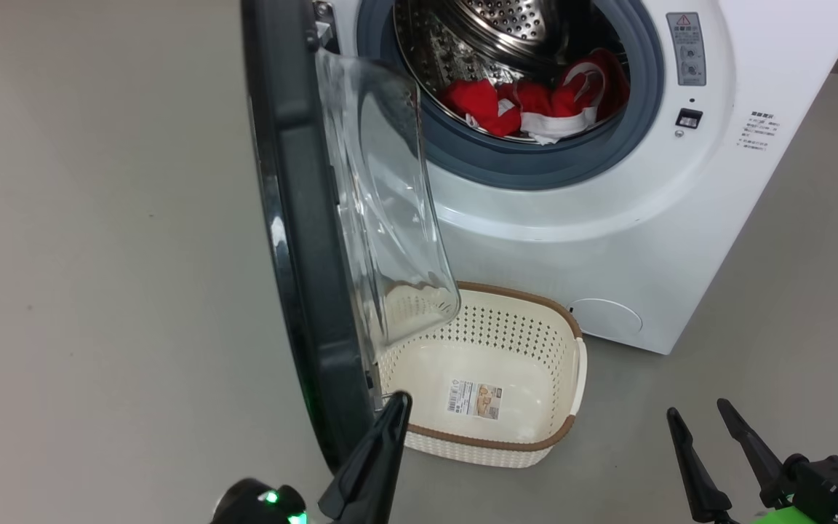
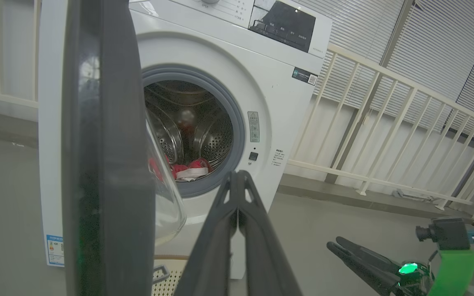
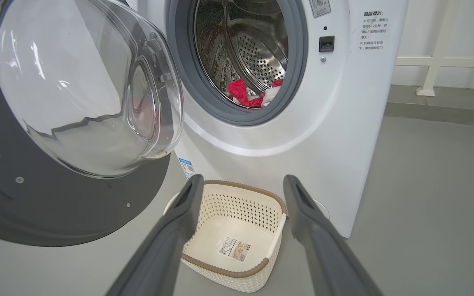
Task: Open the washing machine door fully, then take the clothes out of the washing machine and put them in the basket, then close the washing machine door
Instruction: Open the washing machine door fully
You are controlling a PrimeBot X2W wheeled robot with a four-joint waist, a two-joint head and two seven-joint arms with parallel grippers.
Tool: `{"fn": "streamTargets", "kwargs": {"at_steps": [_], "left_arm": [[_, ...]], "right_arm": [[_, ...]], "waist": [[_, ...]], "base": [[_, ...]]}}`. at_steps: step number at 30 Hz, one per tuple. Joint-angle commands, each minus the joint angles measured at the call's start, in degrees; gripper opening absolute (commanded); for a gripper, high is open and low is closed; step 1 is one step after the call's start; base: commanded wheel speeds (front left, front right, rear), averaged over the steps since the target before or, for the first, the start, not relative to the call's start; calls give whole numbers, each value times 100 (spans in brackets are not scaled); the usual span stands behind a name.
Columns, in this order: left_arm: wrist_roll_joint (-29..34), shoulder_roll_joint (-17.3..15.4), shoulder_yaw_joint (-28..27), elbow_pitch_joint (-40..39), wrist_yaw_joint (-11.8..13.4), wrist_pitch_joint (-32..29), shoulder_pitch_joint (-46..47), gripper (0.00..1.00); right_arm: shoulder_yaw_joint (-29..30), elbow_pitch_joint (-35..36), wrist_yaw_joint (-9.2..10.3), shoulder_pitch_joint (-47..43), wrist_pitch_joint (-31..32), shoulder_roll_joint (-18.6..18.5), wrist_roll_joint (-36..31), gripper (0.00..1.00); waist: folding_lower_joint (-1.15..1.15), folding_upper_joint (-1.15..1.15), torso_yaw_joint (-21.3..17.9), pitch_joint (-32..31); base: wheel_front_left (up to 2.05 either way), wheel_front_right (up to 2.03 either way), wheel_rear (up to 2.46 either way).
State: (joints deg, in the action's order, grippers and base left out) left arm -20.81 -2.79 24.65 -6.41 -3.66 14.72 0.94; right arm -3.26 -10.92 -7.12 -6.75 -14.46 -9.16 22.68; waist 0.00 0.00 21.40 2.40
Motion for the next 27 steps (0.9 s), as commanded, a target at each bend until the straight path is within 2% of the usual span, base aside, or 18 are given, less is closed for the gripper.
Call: {"fn": "streamTargets", "kwargs": {"at_steps": [1, 10, 20, 27], "left_arm": [[-120, -9, -174, 148, -80, 28, 107, 0], [-434, -9, -468, 1146, -144, 28, 393, 0], [-547, -9, -791, 1368, -125, 28, 481, 0], [-421, -9, -1252, 1380, -71, 28, 375, 0]], "right_arm": [[-125, 150, -36, 264, -53, -83, -98, 100], [-135, 149, -36, 350, -53, -104, -94, 100], [-161, 156, -36, 331, -53, -91, -104, 100], [-163, 194, -36, 345, -53, -71, -114, 100]], "waist": [[0, 0, -40, 34], [0, 0, -133, 136], [0, 0, -141, 151], [0, 0, -69, 199]], "base": [[0, 0, 0], [0, 0, 0], [0, 0, 0], [0, 0, 0]]}}
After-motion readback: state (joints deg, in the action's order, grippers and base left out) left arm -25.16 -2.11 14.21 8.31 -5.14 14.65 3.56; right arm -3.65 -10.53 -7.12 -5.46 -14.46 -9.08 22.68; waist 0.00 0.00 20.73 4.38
